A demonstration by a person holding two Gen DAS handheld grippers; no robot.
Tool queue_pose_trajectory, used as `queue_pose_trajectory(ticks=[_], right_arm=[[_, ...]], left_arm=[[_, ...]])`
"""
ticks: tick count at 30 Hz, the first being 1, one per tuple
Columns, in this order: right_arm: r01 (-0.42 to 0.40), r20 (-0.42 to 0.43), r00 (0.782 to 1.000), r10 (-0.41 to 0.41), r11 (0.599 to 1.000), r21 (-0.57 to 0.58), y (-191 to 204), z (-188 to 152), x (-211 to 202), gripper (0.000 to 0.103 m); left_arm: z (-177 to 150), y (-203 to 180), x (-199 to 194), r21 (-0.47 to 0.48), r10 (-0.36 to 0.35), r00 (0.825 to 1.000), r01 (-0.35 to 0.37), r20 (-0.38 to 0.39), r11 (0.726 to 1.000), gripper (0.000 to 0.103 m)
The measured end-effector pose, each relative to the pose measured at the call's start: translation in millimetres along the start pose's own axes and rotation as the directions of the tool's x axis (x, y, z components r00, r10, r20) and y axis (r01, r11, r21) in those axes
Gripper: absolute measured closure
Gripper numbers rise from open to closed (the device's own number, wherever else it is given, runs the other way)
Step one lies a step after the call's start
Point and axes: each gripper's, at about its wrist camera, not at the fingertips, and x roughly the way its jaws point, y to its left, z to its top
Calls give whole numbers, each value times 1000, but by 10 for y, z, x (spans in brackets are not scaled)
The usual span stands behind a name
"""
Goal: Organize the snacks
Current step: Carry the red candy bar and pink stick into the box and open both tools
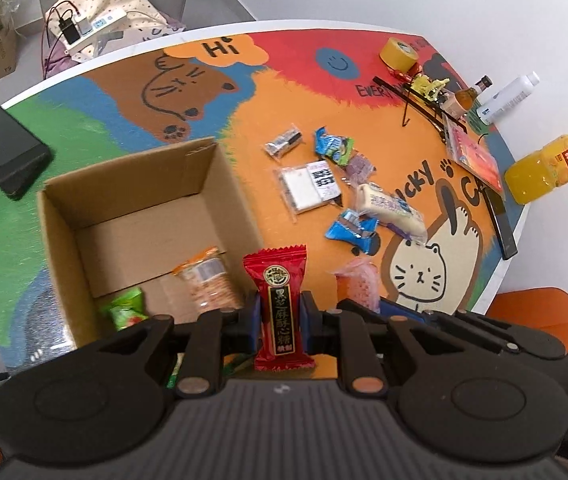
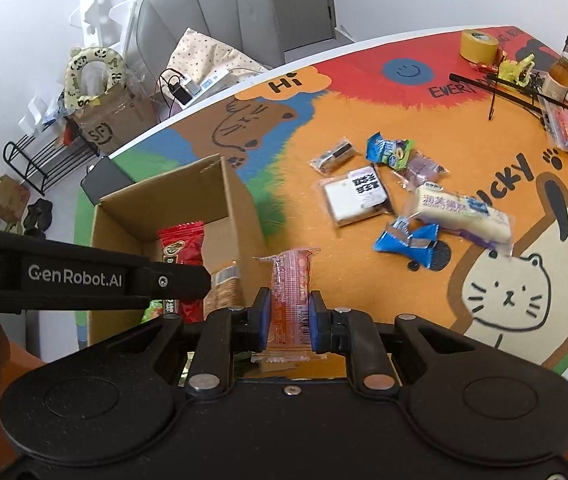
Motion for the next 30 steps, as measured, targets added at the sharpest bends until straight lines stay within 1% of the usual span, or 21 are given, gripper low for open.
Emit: queue_pose_trajectory(ticks=[7,13,17,19,23,27,30], right_arm=[[24,28,999,-25,999,46,159,-54,-39,86],[34,46,998,-39,995,92,264,-53,-28,86],[36,49,998,-40,996,81,350,-19,-14,86],[43,41,998,-47,995,88,367,-8,12,86],[42,30,999,-45,994,102,389,7,64,86],[35,20,999,-37,993,114,423,22,127,86],[25,19,999,-27,994,105,477,41,154,86]], left_arm=[[0,215,-18,21,4,1000,-4,-5,1000,85],[43,403,104,36,25,999,-24,-25,999,85],[97,557,190,-1,36,998,-36,-46,999,84],[113,614,169,-20,38,999,-39,-38,999,81],[132,734,40,-56,5,1000,-7,-25,998,80],[132,835,-112,-68,7,1000,-6,9,998,78],[131,903,-194,-82,14,1000,-12,25,997,73]])
